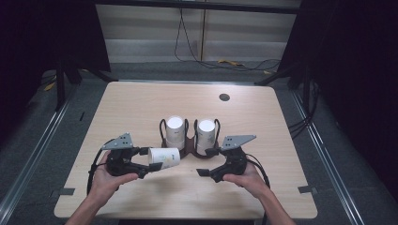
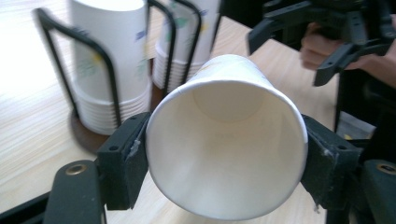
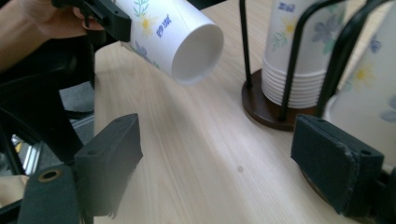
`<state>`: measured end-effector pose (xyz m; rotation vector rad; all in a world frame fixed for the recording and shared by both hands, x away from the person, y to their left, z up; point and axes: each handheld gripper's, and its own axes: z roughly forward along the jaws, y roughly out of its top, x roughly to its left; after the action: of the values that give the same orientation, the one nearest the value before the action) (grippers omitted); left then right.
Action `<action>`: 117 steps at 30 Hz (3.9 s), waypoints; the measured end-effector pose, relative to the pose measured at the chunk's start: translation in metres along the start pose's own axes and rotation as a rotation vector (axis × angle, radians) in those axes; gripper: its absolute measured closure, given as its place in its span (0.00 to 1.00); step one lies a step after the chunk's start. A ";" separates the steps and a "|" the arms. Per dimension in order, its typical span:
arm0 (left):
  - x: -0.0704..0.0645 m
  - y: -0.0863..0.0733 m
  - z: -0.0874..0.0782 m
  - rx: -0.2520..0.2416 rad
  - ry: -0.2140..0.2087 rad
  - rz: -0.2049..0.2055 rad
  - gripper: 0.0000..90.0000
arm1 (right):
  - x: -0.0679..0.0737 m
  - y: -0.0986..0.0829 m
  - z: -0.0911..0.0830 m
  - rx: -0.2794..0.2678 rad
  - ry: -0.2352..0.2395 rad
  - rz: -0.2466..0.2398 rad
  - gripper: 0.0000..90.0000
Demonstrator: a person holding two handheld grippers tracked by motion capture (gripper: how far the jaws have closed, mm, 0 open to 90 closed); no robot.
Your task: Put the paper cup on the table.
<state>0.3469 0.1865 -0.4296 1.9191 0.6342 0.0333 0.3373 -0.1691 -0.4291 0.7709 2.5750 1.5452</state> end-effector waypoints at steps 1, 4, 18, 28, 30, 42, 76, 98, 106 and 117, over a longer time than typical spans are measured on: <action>0.001 -0.001 -0.002 0.008 0.007 -0.003 0.29 | 0.000 -0.001 -0.001 0.000 -0.014 0.001 0.18; 0.003 -0.003 -0.005 0.029 0.032 -0.004 0.29 | 0.001 -0.004 -0.008 -0.005 -0.079 0.004 0.18; 0.020 -0.005 -0.020 0.069 0.143 0.014 0.29 | -0.005 -0.013 -0.030 -0.016 -0.169 0.032 0.19; 0.033 0.001 -0.036 0.143 0.270 0.004 0.29 | -0.008 -0.021 -0.041 -0.027 -0.213 0.051 0.21; 0.037 0.003 -0.039 0.157 0.285 -0.014 0.29 | -0.009 -0.022 -0.042 -0.028 -0.217 0.052 0.21; 0.059 0.008 -0.042 0.270 0.356 -0.076 0.29 | -0.011 -0.025 -0.039 -0.025 -0.223 0.060 0.21; 0.100 0.018 -0.024 0.599 0.424 -0.157 0.27 | -0.011 -0.028 -0.038 -0.017 -0.227 0.065 0.21; 0.101 0.027 -0.015 0.534 0.425 -0.132 0.23 | -0.010 -0.029 -0.036 -0.017 -0.221 0.062 0.21; 0.103 0.024 -0.011 0.523 0.414 -0.142 0.21 | -0.010 -0.029 -0.036 -0.012 -0.220 0.063 0.22; 0.105 0.017 -0.009 0.515 0.396 -0.151 0.20 | -0.010 -0.029 -0.035 -0.012 -0.216 0.061 0.22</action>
<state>0.4408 0.2357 -0.4385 2.3760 1.1386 0.1717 0.3244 -0.2130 -0.4376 0.9658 2.4068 1.4035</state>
